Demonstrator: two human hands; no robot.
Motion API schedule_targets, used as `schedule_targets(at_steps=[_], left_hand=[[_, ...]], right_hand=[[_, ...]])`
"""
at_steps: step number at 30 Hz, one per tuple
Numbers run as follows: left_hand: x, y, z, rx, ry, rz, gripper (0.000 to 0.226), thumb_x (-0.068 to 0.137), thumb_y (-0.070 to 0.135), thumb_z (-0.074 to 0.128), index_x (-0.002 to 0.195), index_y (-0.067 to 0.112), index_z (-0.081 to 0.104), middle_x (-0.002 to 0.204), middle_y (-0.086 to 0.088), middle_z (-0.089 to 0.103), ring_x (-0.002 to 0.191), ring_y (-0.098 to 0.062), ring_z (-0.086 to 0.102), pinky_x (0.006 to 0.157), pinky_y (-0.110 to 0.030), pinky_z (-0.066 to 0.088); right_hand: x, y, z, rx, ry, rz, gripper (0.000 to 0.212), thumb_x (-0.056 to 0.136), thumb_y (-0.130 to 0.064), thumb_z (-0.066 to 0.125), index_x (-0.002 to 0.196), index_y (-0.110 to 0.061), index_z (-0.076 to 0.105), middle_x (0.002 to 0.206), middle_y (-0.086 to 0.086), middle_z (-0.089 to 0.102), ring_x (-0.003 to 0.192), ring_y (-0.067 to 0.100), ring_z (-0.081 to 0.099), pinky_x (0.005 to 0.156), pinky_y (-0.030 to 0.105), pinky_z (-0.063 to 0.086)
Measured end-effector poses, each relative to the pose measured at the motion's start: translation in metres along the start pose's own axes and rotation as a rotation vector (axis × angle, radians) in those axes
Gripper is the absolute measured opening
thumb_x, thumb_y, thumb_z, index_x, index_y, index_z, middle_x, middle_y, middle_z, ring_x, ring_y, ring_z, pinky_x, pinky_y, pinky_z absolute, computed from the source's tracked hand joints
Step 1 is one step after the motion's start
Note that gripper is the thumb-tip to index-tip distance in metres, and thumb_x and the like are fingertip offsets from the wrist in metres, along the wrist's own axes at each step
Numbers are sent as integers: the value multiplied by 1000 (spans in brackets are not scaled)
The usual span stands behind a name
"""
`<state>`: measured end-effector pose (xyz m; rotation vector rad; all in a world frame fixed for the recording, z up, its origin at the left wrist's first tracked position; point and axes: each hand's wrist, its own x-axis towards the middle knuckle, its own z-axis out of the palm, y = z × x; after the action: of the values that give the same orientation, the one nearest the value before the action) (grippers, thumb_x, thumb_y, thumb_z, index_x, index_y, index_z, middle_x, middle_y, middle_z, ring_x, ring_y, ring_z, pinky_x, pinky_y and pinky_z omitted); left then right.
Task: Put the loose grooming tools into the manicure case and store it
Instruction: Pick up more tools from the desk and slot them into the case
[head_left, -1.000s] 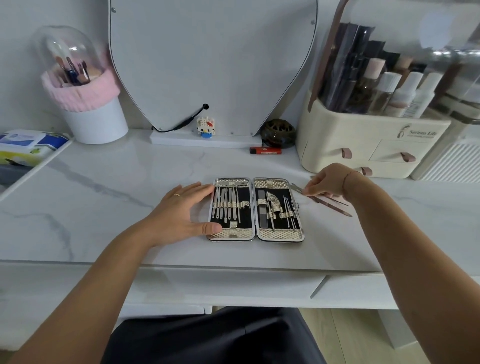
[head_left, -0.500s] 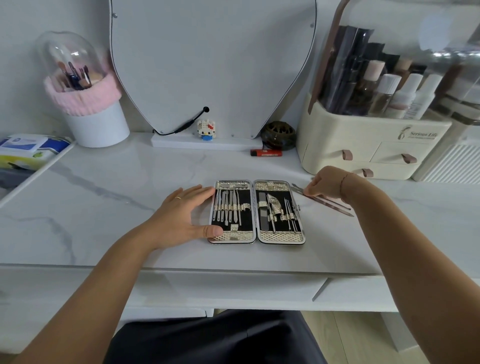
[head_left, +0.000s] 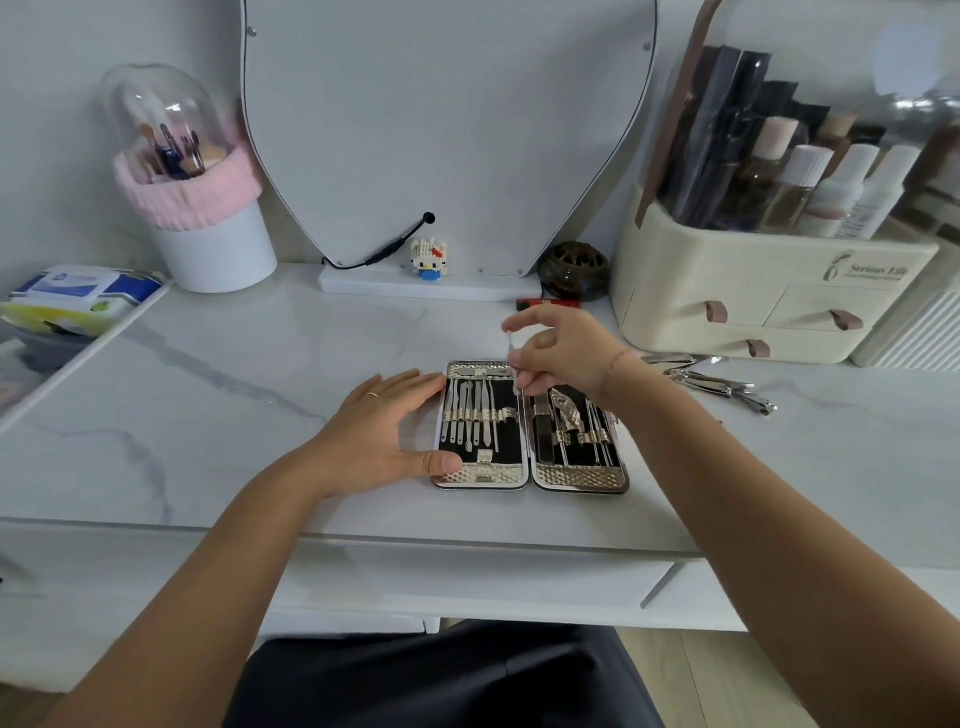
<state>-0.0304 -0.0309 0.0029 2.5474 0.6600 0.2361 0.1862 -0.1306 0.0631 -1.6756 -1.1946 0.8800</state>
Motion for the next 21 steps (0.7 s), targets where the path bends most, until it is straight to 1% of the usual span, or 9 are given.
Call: schedule_targets(at_steps=[2,4,6,9,15,18,21], left_hand=[[0,0,0,2,-3,1,118,49,96,36,147,33,16,153,14,21,136,5,6,116,-31,-1],[0,0,0,1,-5,3,117,49,96,36,147,34,16,154,14,21,136,6,6,115,-30,-1],[1,0,0,-3,-5,3,117,49,95,36,146,35,15,153,14,21,135,7,6,114,-27,-3],[0,1,0,-9,-5,5,117,49,95,37,147,35,15,153,14,21,134,7,5,113,-26,-3],[0,2,-1,5,-12,7,118,49,96,34,147,34,15,154,14,19,134,7,4,113,-26,-4],[0,1,-1,8,-14,1,120,48,96,34,148,32,15,154,14,19,134,7,4,113,-26,-4],[0,2,-1,4,-15,3,119,48,97,34,147,33,15,154,14,19,135,6,5,113,-26,-4]], right_hand=[[6,2,6,-73,34,-4,28,85,-2,63,111,-9,55,67,11,66,52,13,63,49,21,53],[9,5,10,-149,71,6,28,83,-6,65,109,-11,57,67,8,68,48,11,59,43,20,46],[12,10,11,-178,90,17,28,81,-8,67,107,-12,58,67,5,70,43,7,53,41,21,43],[13,14,12,-221,102,17,26,80,-11,69,105,-16,59,66,1,70,39,5,48,45,20,44],[14,15,15,-226,86,20,24,80,-12,70,102,-16,60,70,5,72,39,5,47,51,21,45],[15,14,14,-260,74,18,23,80,-13,71,100,-16,60,74,11,72,45,9,50,52,22,45],[14,13,12,-308,64,5,24,78,-14,72,100,-14,61,74,3,70,54,11,55,58,24,47]])
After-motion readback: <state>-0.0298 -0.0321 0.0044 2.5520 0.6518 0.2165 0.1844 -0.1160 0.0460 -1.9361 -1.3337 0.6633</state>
